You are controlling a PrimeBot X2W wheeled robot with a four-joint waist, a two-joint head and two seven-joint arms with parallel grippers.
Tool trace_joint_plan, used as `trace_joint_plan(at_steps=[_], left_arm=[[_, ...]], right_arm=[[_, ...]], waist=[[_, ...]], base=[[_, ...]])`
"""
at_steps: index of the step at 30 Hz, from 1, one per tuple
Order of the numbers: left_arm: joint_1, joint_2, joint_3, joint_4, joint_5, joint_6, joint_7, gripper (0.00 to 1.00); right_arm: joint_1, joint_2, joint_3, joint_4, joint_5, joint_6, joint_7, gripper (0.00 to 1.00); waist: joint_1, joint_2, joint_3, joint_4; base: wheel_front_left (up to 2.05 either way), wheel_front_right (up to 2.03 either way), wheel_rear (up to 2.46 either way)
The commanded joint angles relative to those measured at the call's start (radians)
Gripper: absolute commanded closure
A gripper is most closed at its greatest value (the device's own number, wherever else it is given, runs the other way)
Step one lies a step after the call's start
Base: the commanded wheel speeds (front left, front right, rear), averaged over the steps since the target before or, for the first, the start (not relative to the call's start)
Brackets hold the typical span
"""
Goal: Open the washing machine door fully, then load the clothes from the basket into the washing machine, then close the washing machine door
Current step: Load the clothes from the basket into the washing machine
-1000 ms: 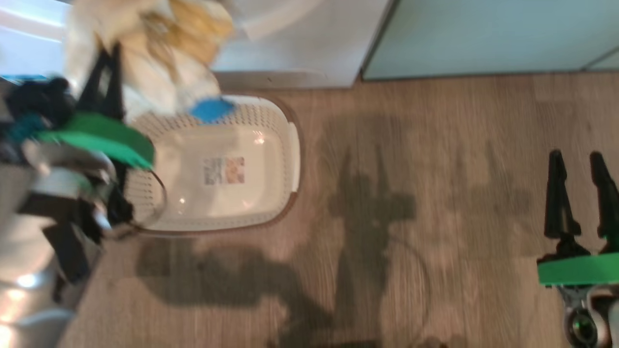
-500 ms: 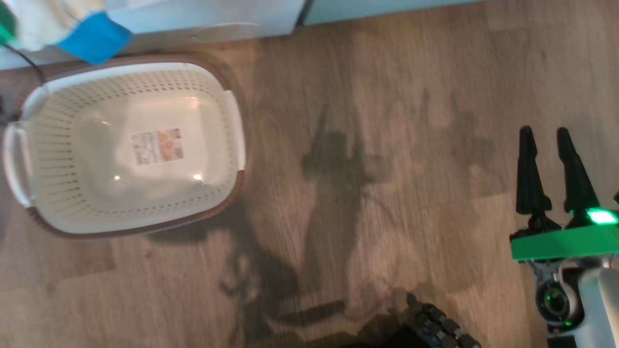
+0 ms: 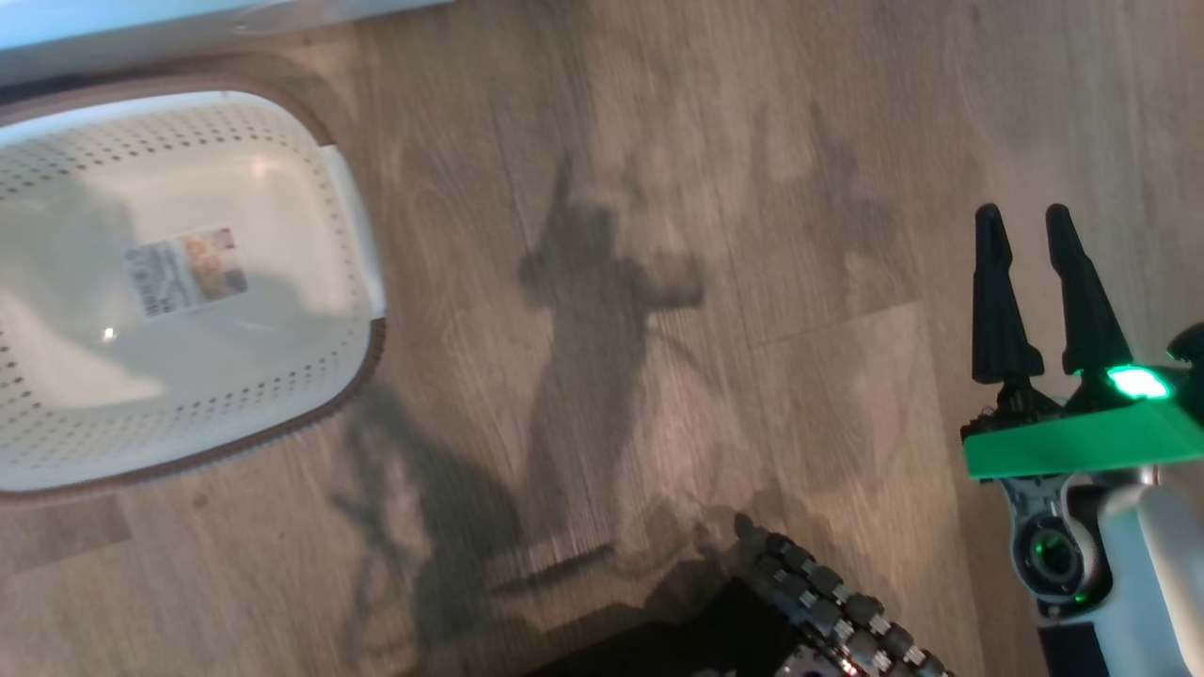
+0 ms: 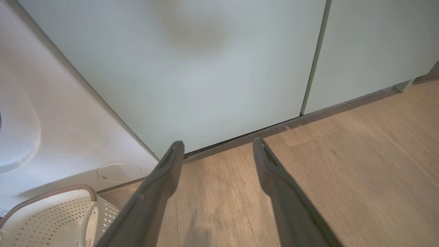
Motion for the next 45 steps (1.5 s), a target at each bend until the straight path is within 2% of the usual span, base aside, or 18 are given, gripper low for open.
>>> trace_joint_plan(at_steps=[1,9,19,23,33,34,35,36,37,45], left_arm=[[-0.054,0.072,0.022,-0.021,0.019,-0.005,0.002,1.00],[-0.220,0.076,0.000,0.050,0.058,-0.016,-0.031,1.00],[-0.357,0.084,-0.052,0.077,0.165,-0.027,-0.259,1.00],[-0.347,0.068,-0.051,0.148,0.142,-0.033,-0.253,1.00],[-0.318,0.028,-0.034,0.252,0.060,-0.038,-0.151,1.00],[-0.317,0.026,-0.033,0.255,0.057,-0.035,-0.150,0.90],[-0.315,0.025,-0.034,0.258,0.056,-0.033,-0.147,0.48],[-0.315,0.025,-0.034,0.258,0.056,-0.033,-0.147,0.48],[-0.313,0.024,-0.035,0.261,0.055,-0.030,-0.144,0.00],[-0.285,0.019,-0.046,0.261,0.045,-0.035,-0.149,0.00]], right_arm=[[0.004,-0.004,0.017,-0.024,0.008,-0.003,-0.007,0.00],[-0.008,-0.003,0.034,-0.023,0.025,-0.003,-0.007,0.00],[-0.023,-0.002,0.038,-0.029,0.045,-0.003,-0.007,0.00],[-0.029,-0.002,0.044,-0.026,0.047,-0.003,-0.007,0.00],[-0.043,-0.002,0.040,-0.021,0.040,-0.003,-0.007,0.00],[-0.044,-0.002,0.040,-0.020,0.040,-0.003,-0.007,0.00],[-0.045,-0.002,0.040,-0.020,0.040,-0.003,-0.007,0.00],[-0.045,-0.002,0.040,-0.020,0.040,-0.003,-0.007,0.00],[-0.046,-0.002,0.040,-0.020,0.040,-0.003,-0.007,0.00],[-0.047,-0.002,0.027,-0.018,0.031,-0.003,-0.007,0.00]], waist=[[-0.0001,0.0001,0.015,-0.018],[-0.0001,0.0001,0.055,-0.054],[-0.0001,0.0001,0.092,-0.063],[-0.0001,0.0001,0.098,-0.057],[-0.0001,0.0001,0.100,-0.049],[-0.0001,0.0001,0.099,-0.049],[-0.0001,0.0001,0.098,-0.049],[-0.0001,0.0001,0.098,-0.049],[-0.0001,0.0001,0.097,-0.049],[-0.0001,0.0001,0.084,-0.036]], base=[[0.00,0.00,0.00],[0.00,0.00,0.00],[0.00,0.00,0.00],[0.00,0.00,0.00],[0.00,0.00,0.00],[0.00,0.00,0.00],[0.00,0.00,0.00],[0.00,0.00,0.00],[0.00,0.00,0.00],[0.00,0.00,0.00]])
